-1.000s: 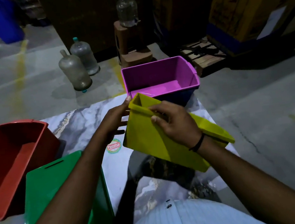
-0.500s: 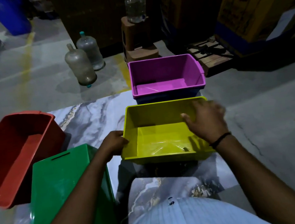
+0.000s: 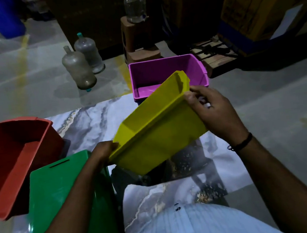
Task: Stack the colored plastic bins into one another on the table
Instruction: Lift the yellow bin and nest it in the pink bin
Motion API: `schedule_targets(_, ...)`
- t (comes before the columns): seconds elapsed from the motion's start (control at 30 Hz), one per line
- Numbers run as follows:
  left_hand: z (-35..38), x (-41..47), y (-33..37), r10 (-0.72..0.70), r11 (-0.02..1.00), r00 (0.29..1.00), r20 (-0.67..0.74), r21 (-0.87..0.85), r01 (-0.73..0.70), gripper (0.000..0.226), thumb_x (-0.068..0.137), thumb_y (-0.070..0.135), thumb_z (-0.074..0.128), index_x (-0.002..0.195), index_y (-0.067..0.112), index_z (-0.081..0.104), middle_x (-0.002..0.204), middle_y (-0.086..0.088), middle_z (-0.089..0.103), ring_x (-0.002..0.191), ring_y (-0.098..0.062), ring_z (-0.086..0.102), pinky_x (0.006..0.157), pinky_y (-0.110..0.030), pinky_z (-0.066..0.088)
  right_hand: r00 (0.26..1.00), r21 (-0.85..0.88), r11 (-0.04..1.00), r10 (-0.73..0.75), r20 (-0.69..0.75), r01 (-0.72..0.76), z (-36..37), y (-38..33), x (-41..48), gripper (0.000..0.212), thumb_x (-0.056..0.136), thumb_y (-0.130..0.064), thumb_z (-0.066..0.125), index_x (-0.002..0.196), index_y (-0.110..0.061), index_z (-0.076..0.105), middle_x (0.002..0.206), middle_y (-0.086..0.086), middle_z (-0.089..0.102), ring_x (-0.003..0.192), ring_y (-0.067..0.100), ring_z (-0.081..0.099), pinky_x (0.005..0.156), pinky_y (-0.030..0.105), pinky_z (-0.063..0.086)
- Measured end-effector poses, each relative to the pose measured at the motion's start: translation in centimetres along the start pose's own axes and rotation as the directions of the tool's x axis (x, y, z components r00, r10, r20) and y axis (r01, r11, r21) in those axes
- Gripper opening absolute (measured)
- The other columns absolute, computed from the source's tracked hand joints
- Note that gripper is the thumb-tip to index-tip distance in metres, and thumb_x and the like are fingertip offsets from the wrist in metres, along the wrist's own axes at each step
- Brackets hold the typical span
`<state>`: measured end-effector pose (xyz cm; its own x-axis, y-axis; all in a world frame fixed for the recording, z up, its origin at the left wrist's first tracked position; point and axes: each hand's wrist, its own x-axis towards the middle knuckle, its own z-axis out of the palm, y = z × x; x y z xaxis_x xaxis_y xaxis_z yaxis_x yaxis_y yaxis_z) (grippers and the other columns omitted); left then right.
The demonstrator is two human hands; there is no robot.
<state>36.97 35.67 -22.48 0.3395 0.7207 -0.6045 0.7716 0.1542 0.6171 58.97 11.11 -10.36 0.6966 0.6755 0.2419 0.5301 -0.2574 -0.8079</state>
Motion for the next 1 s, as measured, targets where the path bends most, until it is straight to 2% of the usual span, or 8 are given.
schedule_targets(0.1,-0.6,-0.8,0.2,-0.072,0.992,0.993,0.092,-0.100,0.082,0.034,0.099,0.039,0.063,0.099,0.005,0.068,0.063,-0.012,0.061,0.033,-0.012,0.057,0.035,-0.018,0.041,0.999,-0.014,0.999,-0.046,-0.021,0.046,0.5,-0.5,0.5,0.054,0.090,-0.065,0.051,0.125,-0.026,0.066,0.109,-0.004,0.062,0.105,0.016,0.061,0.091,0.034,0.051)
schedule_targets(0.2,-1.9,-2.0,0.6,-0.100,0.950,0.943,0.317,-0.251,0.185,0.075,0.095,0.074,0.034,0.093,0.008,0.070,0.047,-0.004,0.057,0.031,-0.012,0.044,0.037,-0.016,0.026,1.000,-0.006,1.000,0.011,-0.009,-0.011,0.0,0.5,1.2,0.065,0.087,-0.072,0.045,0.124,-0.023,0.067,0.112,0.002,0.064,0.105,0.014,0.062,0.091,0.033,0.052)
schedule_targets(0.3,-3.7,-3.6,1.8,-0.032,0.951,0.888,0.460,-0.260,0.169,0.093,0.091,0.080,0.021,0.083,0.006,0.077,0.055,-0.007,0.062,0.033,-0.012,0.039,0.037,-0.019,0.017,0.991,0.082,0.989,0.129,-0.030,-0.126,-1.2,2.5,1.9,0.071,0.083,-0.079,0.040,0.108,-0.020,0.071,0.105,0.009,0.070,0.099,0.017,0.065,0.090,0.034,0.053)
schedule_targets(0.43,-5.7,-5.3,4.1,0.032,0.975,0.883,0.469,-0.209,0.076,0.104,0.089,0.083,0.019,0.109,-0.007,0.068,0.075,-0.011,0.069,0.045,-0.012,0.043,0.038,-0.019,0.023,0.910,0.141,0.901,0.415,0.002,-0.411,-2.9,5.7,2.9,0.101,0.066,-0.100,0.036,0.099,-0.008,0.064,0.102,0.024,0.067,0.099,0.044,0.064,0.092,0.064,0.049)
schedule_targets(0.6,-5.8,-6.9,7.6,0.056,0.997,0.910,0.411,-0.064,-0.033,0.103,0.091,0.082,0.016,0.088,-0.004,0.073,0.082,-0.018,0.074,0.050,-0.013,0.045,0.046,-0.022,0.033,0.844,0.109,0.840,0.537,-0.014,-0.532,-3.6,6.9,2.5,0.107,0.048,-0.107,0.030,0.081,-0.012,0.067,0.105,0.023,0.069,0.101,0.041,0.064,0.098,0.063,0.047)
schedule_targets(0.73,-4.9,-7.7,9.3,0.052,0.998,0.910,0.411,0.001,-0.057,0.091,0.093,0.079,0.018,0.054,0.008,0.059,0.055,-0.005,0.060,0.045,-0.012,0.030,0.055,-0.026,0.025,0.801,0.254,0.773,0.598,0.014,-0.581,-3.9,7.1,2.0,0.073,0.084,-0.082,0.041,0.093,-0.016,0.071,0.099,0.009,0.070,0.091,0.029,0.065,0.085,0.044,0.054)
schedule_targets(0.87,-5.0,-7.6,10.0,0.166,0.984,0.934,0.315,0.015,-0.180,0.070,0.101,0.063,0.036,0.070,0.004,0.058,0.060,-0.006,0.049,0.053,-0.018,0.041,0.056,-0.024,0.041,0.838,0.374,0.793,0.541,-0.072,-0.481,-4.3,7.1,1.6,0.059,0.088,-0.077,0.043,0.092,-0.024,0.070,0.099,0.006,0.072,0.093,0.027,0.069,0.073,0.038,0.053)
schedule_targets(1.0,-5.4,-8.0,10.5,0.348,0.936,0.895,0.279,-0.149,-0.318,0.048,0.104,0.045,0.047,0.074,0.008,0.058,0.061,-0.003,0.056,0.059,-0.017,0.052,0.054,-0.023,0.053,0.832,0.357,0.894,0.403,-0.381,-0.270,-4.7,6.9,1.6,0.083,0.072,-0.090,0.047,0.100,-0.013,0.063,0.100,0.019,0.066,0.093,0.036,0.066,0.070,0.053,0.058)
